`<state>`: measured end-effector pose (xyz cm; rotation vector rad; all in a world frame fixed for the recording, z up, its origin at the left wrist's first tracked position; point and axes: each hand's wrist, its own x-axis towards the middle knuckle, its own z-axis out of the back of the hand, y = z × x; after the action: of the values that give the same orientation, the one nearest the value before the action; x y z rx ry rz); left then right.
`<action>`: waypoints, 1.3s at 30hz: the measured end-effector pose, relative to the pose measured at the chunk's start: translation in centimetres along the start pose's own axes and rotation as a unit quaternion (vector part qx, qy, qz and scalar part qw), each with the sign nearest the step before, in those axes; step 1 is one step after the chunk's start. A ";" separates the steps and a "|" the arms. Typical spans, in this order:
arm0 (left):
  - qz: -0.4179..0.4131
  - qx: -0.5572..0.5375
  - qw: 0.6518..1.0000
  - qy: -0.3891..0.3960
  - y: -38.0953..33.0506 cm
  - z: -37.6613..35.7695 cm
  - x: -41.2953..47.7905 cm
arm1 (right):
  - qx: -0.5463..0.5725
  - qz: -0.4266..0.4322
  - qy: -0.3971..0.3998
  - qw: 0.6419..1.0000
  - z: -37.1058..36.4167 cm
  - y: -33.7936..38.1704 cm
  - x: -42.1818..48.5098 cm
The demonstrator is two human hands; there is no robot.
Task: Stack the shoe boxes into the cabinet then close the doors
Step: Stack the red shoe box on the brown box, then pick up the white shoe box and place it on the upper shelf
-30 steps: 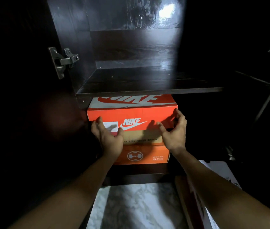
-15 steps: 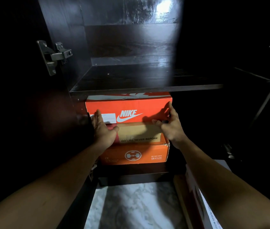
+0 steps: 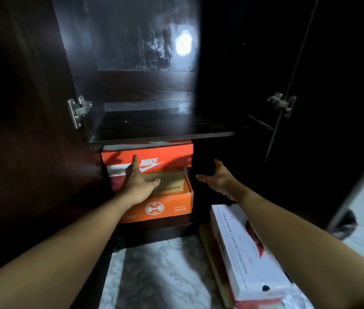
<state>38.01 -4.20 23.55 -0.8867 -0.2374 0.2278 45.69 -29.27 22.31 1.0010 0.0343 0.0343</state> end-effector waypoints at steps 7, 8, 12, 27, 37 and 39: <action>-0.054 0.015 0.987 0.149 -8.2 1.1 -6.8 | -0.054 0.003 -0.046 0.997 6.2 2.1 -13.1; -0.060 0.010 0.985 0.162 -9.2 1.0 -8.0 | -0.065 0.005 -0.050 0.997 6.9 1.6 -14.7; -0.100 0.021 0.973 0.208 -12.0 0.7 -12.4 | -0.079 0.001 -0.070 0.994 9.0 -0.5 -20.6; -0.071 0.058 0.933 0.349 -3.4 -13.4 -10.7 | 0.129 -0.167 -0.271 0.939 -2.3 -15.1 -26.5; -0.125 0.172 0.912 0.351 0.7 -24.0 -1.2 | 0.250 -0.162 -0.402 0.866 -9.0 -19.8 -23.0; -0.118 0.188 0.906 0.361 0.2 -24.8 0.5 | 0.264 -0.143 -0.402 0.865 -9.5 -20.5 -22.7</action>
<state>45.80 -22.15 8.32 -0.4999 0.3844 -0.2827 22.88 -33.35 0.26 1.4832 -0.6044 -0.7038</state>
